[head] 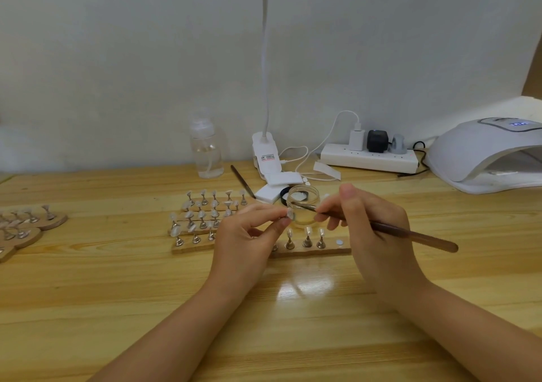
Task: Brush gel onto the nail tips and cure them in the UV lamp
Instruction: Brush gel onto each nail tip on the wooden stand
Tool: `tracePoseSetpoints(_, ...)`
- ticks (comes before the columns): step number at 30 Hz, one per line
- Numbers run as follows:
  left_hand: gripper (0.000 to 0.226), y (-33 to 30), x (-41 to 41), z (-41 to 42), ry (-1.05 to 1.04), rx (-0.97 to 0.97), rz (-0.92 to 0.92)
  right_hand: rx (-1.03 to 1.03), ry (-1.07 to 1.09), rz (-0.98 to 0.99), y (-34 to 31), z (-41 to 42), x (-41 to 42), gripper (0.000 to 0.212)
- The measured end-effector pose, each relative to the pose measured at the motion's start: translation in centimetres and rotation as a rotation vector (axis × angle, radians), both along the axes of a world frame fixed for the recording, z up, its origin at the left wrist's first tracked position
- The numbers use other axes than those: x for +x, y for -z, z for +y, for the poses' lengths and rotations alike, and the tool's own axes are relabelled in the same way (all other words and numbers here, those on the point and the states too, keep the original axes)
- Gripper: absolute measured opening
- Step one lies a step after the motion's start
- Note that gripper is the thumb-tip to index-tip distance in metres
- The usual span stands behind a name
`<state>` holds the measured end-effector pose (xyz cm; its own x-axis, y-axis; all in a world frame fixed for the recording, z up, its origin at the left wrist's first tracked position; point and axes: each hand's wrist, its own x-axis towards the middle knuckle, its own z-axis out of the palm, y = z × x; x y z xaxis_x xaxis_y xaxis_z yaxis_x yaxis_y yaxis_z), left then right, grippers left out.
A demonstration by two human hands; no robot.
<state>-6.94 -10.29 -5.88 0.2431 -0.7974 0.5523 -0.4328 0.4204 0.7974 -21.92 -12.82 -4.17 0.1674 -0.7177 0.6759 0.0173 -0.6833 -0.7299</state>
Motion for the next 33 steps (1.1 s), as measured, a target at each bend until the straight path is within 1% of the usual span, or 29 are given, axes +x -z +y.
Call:
tracePoseSetpoints(1,0.034,0.02,-0.01,0.0,0.001,-0.001,0.0,0.03,-0.011,-0.006,0.03,0.02,0.03,0.035)
tracePoseSetpoints(3,0.034,-0.01,-0.02,0.03,0.013,-0.009,0.01,0.095,-0.03,-0.041,0.03,0.11,0.05,0.039)
tracePoseSetpoints(5,0.033,-0.03,-0.01,0.01,0.024,-0.012,0.017,0.077,-0.021,-0.065,0.08,0.12,0.0,0.04)
tracePoseSetpoints(7,0.031,-0.01,0.0,-0.01,0.029,-0.009,0.015,0.041,-0.011,-0.039,-0.04,0.13,0.01,0.037)
tracePoseSetpoints(9,0.031,0.0,0.02,-0.02,0.03,-0.009,0.014,0.074,-0.023,-0.024,-0.04,0.07,0.07,0.036)
tracePoseSetpoints(11,0.033,-0.03,-0.01,0.02,0.032,-0.012,0.021,0.122,-0.037,-0.047,-0.05,0.14,0.09,0.04)
tracePoseSetpoints(13,0.034,-0.04,-0.03,0.03,0.028,-0.012,0.023,0.093,-0.027,-0.07,0.0,0.11,0.03,0.04)
tracePoseSetpoints(15,0.034,-0.05,-0.02,0.06,0.026,-0.009,0.023,0.05,-0.006,-0.045,-0.02,0.01,0.02,0.038)
tracePoseSetpoints(17,0.035,-0.05,-0.01,0.11,0.026,-0.008,0.022,0.076,-0.006,-0.028,0.0,-0.05,0.05,0.036)
tracePoseSetpoints(20,0.038,-0.19,-0.06,0.18,0.021,-0.006,0.032,0.131,-0.033,-0.066,0.03,0.08,0.12,0.041)
tracePoseSetpoints(24,0.036,-0.17,-0.11,0.08,0.022,0.003,0.037,0.048,-0.001,-0.035,0.09,-0.05,0.06,0.04)
tracePoseSetpoints(28,0.035,-0.16,-0.11,0.08,0.015,0.001,0.044,0.16,-0.042,-0.055,0.06,0.14,0.13,0.045)
tracePoseSetpoints(31,0.032,-0.13,-0.05,0.05,0.015,0.009,0.033,0.091,-0.007,-0.049,0.15,-0.08,0.15,0.038)
tracePoseSetpoints(33,0.031,-0.18,-0.05,0.07,0.021,0.01,0.021,0.073,0.0,-0.03,0.12,-0.26,0.12,0.038)
